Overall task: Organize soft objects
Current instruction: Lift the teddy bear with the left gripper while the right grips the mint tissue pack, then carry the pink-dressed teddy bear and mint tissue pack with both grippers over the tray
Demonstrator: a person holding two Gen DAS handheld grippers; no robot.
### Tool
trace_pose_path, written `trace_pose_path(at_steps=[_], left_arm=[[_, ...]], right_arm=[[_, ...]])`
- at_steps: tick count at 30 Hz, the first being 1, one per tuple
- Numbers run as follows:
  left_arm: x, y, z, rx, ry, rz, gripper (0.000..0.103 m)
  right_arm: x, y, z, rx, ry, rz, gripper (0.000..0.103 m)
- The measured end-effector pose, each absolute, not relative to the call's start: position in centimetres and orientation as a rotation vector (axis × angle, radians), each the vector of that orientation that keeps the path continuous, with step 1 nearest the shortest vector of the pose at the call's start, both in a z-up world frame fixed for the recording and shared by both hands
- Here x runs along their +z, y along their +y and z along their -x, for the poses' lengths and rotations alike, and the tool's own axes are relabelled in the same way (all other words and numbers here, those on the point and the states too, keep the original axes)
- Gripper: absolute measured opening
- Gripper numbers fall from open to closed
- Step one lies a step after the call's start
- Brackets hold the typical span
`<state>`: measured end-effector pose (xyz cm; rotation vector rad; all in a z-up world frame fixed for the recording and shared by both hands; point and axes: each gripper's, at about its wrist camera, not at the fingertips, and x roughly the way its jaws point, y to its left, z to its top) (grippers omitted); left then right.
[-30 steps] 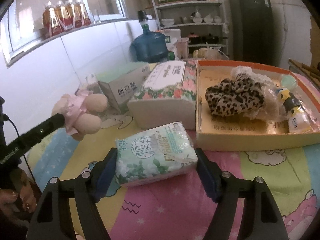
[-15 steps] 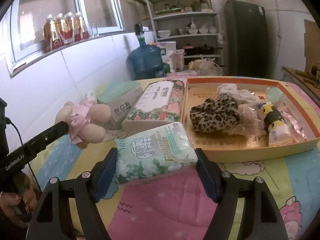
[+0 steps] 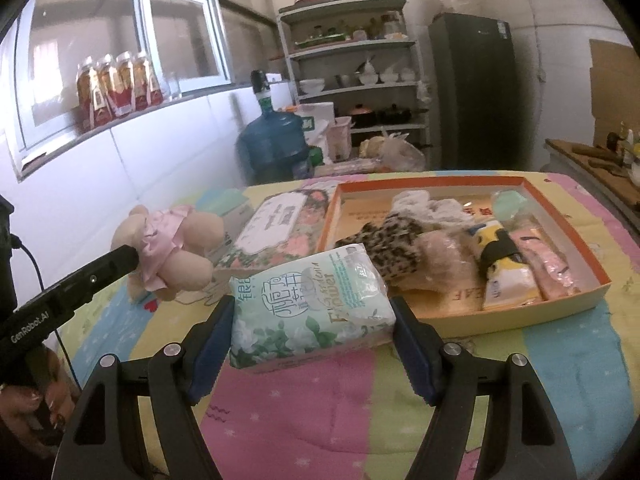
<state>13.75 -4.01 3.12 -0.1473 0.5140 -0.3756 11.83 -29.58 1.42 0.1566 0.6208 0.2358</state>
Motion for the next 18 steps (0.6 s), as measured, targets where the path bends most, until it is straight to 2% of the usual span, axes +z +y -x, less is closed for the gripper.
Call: trace_pose_path(at_steps=[18], left_arm=[[4.8,-10.4,-15.5,-0.481,0.492,0.101,0.043]], right_arm=[[2.1,-35.6,-11.4,0.120,0.578,-0.187,0.077]])
